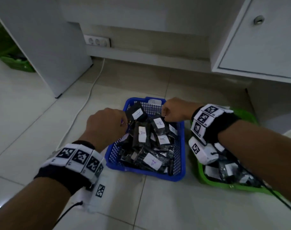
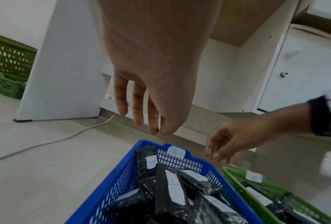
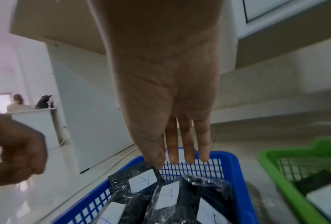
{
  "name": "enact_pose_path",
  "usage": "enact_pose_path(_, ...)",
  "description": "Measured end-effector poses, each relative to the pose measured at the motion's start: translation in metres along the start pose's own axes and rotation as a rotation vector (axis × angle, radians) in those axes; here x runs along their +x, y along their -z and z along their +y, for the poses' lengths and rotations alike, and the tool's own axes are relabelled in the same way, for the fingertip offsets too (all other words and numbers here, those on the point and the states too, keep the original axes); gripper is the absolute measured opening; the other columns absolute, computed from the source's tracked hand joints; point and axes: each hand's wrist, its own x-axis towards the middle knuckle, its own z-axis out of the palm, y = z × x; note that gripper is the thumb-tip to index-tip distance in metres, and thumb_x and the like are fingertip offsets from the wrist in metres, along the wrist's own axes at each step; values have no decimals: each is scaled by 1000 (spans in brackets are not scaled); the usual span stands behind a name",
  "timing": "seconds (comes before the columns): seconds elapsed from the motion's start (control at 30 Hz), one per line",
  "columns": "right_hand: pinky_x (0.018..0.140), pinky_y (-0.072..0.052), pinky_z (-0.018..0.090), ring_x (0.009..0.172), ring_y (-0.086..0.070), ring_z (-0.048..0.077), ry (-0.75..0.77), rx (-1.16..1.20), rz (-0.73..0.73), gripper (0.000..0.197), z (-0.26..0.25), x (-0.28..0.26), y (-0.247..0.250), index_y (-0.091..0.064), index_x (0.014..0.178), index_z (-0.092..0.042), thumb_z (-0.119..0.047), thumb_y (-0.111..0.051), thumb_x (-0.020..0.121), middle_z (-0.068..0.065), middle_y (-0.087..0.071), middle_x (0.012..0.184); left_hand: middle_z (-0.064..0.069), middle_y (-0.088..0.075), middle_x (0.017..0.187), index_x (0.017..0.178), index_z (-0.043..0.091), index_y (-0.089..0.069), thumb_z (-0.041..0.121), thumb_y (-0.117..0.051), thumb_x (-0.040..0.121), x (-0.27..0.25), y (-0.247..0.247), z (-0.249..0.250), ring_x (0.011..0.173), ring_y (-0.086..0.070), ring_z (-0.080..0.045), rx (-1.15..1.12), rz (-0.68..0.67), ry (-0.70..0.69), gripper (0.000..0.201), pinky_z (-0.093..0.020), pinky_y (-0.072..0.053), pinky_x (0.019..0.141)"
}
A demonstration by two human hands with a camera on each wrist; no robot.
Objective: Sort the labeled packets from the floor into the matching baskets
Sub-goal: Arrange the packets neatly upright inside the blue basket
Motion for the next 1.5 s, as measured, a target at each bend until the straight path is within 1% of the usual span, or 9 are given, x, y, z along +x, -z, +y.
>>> enact_pose_path(0.37,77,-45,25,96,-63,21,99,85,-85,16,25,58,-7,-73,97,-10,-12,-62,86,4,-70,102,-2,-66,91,107,27,-67,41,-49,94,73,24,47,83,-63,-26,261,-37,40,26,-35,-45,65)
enact_pose_path(0.57,70,-54,32,70,-58,24,155,-75,-86,6,0,103,1,-63,75,-13,-15,-62,80,11,-68,86,-2,-71,107,103,24,-74,27,-53,93,118,9,32,96,-66,-28,46,-191,36,24,-40,-56,84)
enact_pose_path(0.67,80,-54,37,75,-51,22,135,-128,-85,6,-5,119,-13,-59,86,-23,-19,-63,83,5,-57,84,-11,-68,117,122,18,-66,25,-51,101,139,-40,24,101,-64,-33,44,-296,-48,27,-45,-54,90)
enact_pose_path(0.8,77,-46,33,88,-58,27,120,-80,-174,24,0,116,-43,-62,111,-8,-19,-57,91,12,-63,107,-14,-56,131,127,15,-57,21,-61,92,157,-82,28,107,-61,-37,-98,-200,-29,35,-50,-53,88)
enact_pose_path(0.93,59,-46,29,74,-58,20,85,-12,-239,32,26,105,-63,-62,90,-6,-35,-50,96,5,-60,79,-13,-60,124,150,20,-30,35,-60,95,161,-97,28,99,-63,-37,-96,-150,-10,65,-43,-52,76)
enact_pose_path(1.07,62,-52,31,70,-61,20,30,118,-196,35,43,104,-68,-65,89,-8,-42,-59,87,9,-66,81,-2,-66,105,125,27,-53,38,-67,85,166,-80,8,89,-62,-28,-232,-107,7,44,-37,-53,76)
enact_pose_path(1.27,87,-52,36,111,-53,26,10,83,-238,57,35,117,-72,-51,129,-34,-39,-61,73,8,-57,120,1,-67,101,108,21,-69,34,-76,83,171,-59,-10,92,-65,-17,-658,141,236,29,-33,-57,82)
enact_pose_path(1.4,107,-34,49,132,-30,33,44,-49,-264,47,20,125,-78,-41,143,-33,-37,-45,96,6,-47,140,1,-66,94,103,18,-64,30,-80,79,166,-52,-14,82,-70,-17,-758,148,226,32,-37,-63,64)
enact_pose_path(1.5,103,-26,51,129,-28,33,52,-153,-307,38,15,126,-84,-46,138,-29,-39,-38,102,3,-47,138,1,-63,94,100,18,-57,28,-80,79,160,-54,-17,81,-71,-19,-826,197,205,33,-43,-63,62)
